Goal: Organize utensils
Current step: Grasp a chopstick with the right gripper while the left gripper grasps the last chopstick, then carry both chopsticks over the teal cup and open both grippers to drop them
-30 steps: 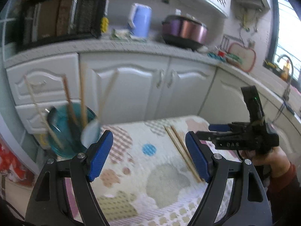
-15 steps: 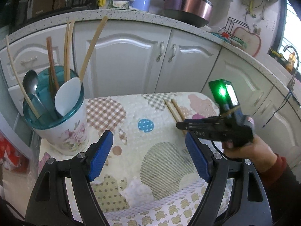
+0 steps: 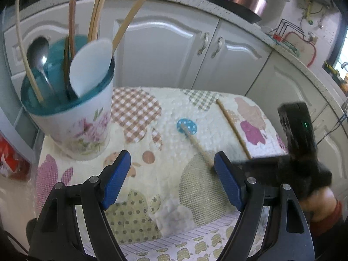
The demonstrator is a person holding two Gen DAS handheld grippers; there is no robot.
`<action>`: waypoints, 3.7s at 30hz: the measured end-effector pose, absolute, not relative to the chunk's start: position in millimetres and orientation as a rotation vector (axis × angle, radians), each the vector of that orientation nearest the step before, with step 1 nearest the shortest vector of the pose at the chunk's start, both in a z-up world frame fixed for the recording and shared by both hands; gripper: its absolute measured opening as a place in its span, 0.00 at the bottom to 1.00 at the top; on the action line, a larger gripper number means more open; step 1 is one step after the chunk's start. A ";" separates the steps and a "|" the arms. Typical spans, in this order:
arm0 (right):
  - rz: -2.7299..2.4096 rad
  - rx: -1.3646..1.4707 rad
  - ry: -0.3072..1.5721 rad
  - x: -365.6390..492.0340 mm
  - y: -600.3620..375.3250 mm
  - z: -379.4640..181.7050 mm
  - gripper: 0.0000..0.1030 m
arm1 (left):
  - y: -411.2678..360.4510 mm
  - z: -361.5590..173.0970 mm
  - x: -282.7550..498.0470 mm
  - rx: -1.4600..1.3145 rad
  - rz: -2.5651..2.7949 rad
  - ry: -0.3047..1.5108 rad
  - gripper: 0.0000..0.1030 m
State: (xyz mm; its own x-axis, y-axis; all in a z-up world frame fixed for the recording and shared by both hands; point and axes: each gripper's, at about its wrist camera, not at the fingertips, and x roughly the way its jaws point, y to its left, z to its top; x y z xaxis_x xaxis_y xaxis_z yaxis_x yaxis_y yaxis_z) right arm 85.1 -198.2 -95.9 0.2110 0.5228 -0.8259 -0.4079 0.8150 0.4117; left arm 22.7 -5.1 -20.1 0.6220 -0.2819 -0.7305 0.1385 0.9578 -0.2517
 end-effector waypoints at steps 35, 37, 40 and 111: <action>0.317 -0.036 1.106 195.9 -259.9 -86.8 0.38 | -40.9 -75.0 87.2 -0.239 -0.285 1.059 0.60; 0.306 -0.051 1.083 201.5 -258.4 -87.2 0.29 | -44.0 -77.5 90.5 -0.230 -0.282 1.058 0.54; 0.310 -0.069 1.078 210.1 -256.1 -87.4 0.16 | -49.0 -79.4 94.9 -0.205 -0.280 1.036 0.42; 0.930 0.084 0.621 48.5 -152.6 171.9 0.06 | 142.5 178.7 -36.4 -0.320 -0.251 0.409 0.04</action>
State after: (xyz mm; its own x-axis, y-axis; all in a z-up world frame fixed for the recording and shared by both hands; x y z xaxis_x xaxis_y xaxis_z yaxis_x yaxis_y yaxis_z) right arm 48.5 -152.7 171.9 0.4372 0.7706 -0.4637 -0.7238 0.6075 0.3271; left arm -36.4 142.5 178.7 0.8878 -0.3015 -0.3478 0.1740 0.9194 -0.3528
